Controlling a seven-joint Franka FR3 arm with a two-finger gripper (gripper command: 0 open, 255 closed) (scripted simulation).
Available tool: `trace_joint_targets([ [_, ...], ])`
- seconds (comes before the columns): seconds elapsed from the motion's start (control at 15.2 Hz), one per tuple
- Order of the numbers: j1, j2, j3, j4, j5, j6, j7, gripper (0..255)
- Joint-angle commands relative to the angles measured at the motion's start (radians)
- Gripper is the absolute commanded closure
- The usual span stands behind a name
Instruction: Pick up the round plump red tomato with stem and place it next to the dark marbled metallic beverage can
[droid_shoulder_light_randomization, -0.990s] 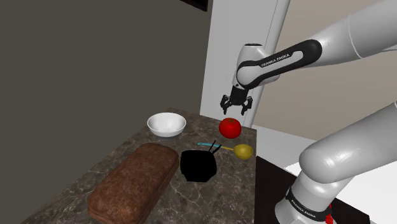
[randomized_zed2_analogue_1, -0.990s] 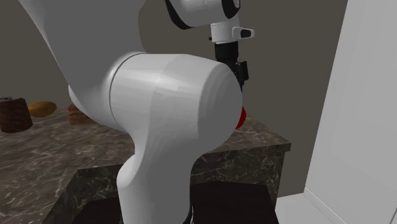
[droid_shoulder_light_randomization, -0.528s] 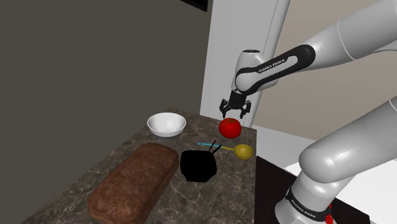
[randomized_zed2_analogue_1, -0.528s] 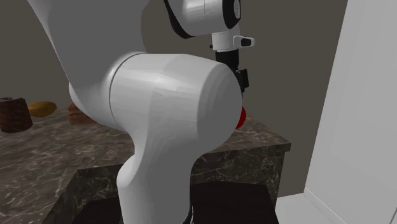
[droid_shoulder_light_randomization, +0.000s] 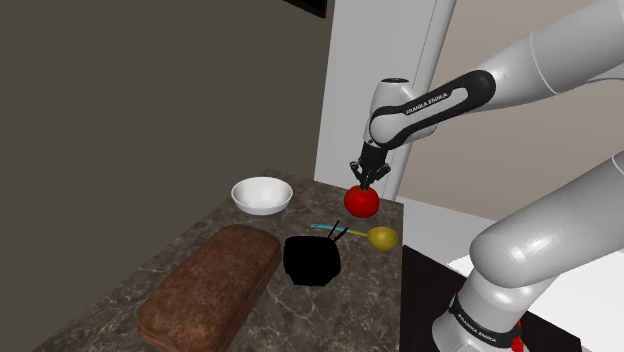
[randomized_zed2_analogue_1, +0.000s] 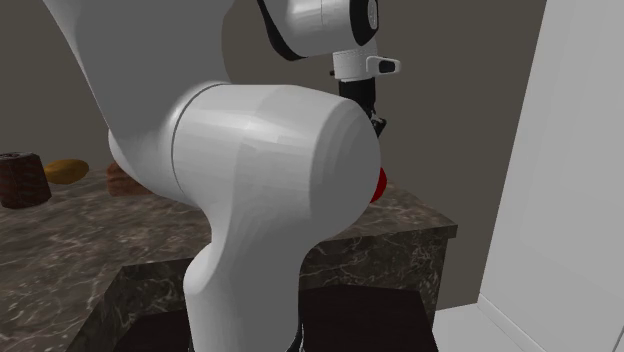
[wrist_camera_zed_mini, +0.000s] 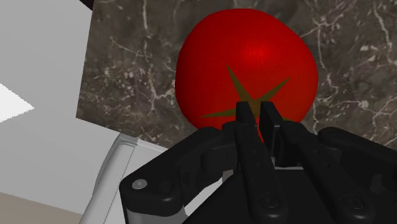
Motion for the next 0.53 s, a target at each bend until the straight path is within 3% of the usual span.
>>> trace_joint_targets([
  [0.0,0.0,0.0,0.0,0.0,0.0,0.0,0.0,255],
  [0.46,0.002,-0.015,-0.002,0.016,0.003,-0.031,-0.004,255],
])
